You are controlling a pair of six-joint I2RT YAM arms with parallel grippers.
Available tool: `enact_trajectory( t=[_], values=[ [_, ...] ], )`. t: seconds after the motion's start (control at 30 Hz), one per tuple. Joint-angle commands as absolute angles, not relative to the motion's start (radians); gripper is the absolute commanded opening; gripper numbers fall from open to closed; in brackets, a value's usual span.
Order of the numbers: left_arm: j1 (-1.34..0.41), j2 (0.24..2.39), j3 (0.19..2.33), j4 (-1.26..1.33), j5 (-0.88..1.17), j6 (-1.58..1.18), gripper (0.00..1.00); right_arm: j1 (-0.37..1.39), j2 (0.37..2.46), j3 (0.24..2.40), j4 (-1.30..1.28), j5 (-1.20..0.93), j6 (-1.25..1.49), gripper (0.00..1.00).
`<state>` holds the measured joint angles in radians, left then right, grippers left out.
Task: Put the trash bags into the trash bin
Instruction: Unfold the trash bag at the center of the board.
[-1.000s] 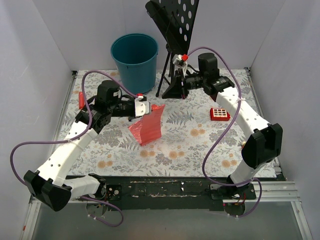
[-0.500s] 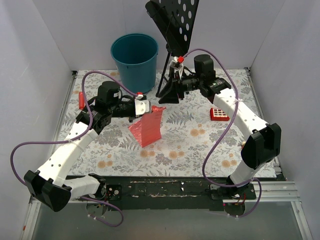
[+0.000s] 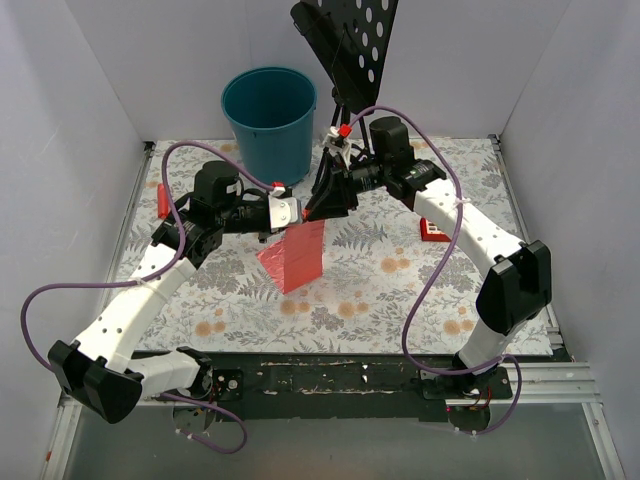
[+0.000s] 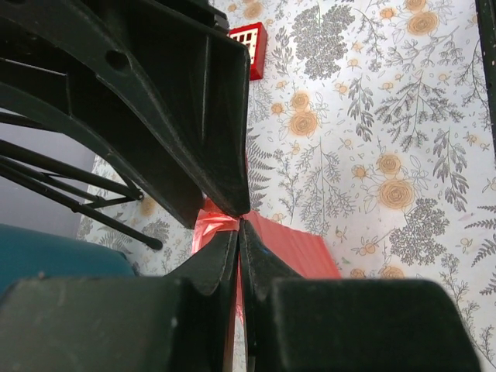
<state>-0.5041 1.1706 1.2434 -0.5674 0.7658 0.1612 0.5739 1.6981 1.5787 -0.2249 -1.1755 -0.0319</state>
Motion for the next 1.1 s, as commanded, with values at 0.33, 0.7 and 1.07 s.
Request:
enact_trajectory(
  t=[0.33, 0.7, 1.07],
  values=[
    [-0.508, 1.131, 1.255, -0.589, 0.77, 0.189, 0.0, 0.505, 1.701, 1.609, -0.183, -1.036, -0.008, 0.01],
    [-0.508, 1.129, 1.246, -0.586, 0.759, 0.179, 0.0, 0.468, 1.689, 1.58, -0.173, -0.992, 0.023, 0.05],
    [-0.508, 1.144, 1.252, -0.577, 0.761, 0.196, 0.0, 0.546, 1.675, 1.566, -0.161, -1.172, 0.003, 0.51]
  ],
)
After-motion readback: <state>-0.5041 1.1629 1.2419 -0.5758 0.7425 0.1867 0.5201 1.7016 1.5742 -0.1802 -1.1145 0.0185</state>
